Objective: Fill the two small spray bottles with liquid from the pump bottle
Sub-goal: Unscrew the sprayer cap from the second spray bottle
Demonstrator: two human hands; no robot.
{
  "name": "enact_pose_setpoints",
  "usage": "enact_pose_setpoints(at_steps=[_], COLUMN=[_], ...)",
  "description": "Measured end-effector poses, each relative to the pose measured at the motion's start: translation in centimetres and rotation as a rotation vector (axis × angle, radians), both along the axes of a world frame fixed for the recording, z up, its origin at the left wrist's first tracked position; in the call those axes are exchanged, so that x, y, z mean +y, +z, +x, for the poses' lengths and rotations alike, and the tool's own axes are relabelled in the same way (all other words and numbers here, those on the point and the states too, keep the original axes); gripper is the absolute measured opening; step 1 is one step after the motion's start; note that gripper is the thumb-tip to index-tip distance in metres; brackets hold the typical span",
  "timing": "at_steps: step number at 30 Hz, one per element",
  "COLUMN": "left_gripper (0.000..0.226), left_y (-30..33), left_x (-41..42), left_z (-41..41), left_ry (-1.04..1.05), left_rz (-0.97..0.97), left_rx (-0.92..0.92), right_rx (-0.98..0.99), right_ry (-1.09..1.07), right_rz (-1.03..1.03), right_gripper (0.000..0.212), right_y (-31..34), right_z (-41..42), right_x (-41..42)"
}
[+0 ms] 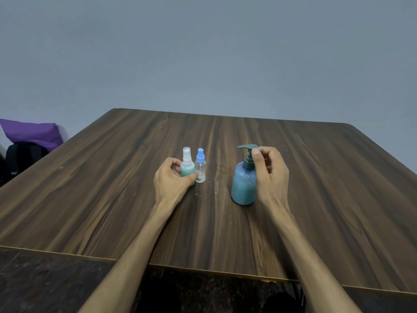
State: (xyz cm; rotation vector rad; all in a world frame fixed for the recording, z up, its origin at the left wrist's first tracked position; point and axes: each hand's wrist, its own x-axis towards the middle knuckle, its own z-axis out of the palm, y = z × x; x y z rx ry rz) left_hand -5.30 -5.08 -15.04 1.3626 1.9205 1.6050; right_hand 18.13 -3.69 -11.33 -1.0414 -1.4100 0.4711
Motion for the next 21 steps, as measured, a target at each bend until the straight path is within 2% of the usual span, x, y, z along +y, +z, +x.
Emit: enact_pose_setpoints(at_steps=[6,8,10,12,14,21], left_gripper=[0.043,0.054,0.065,0.054,0.039,0.036], left_y=[-0.3,-0.4,-0.2,0.8,2.3,4.4], left_x=[0.6,0.2,-0.5,-1.3,-1.7,0.0], left_z=[-0.1,0.1,0.5,1.2,2.2,4.5], left_ry=[-0.001,0.010,0.068,0.112,0.100,0.078], left_rz=[-0.015,0.004,0.115,0.301,0.375,0.009], left_rx=[0.047,0.054,0.098,0.205,0.312,0.528], right_rx=[-0.048,-0.042,-0.040,-0.046,-0.047,-0.056], right_ry=[0.068,0.106,0.134,0.145,0.148,0.135], right_rz=[0.000,0.004,0.017,0.029,0.031,0.089], right_gripper=[0.039,0.038,0.037,0.035,0.034,0.046], right_y=[-1.5,-2.0,-2.3,-2.5,-2.5,-2.6], right_z=[-0.4,-0.6,-0.7,-0.8,-0.7,0.3], right_x=[1.1,1.0,0.9,1.0,1.0,0.7])
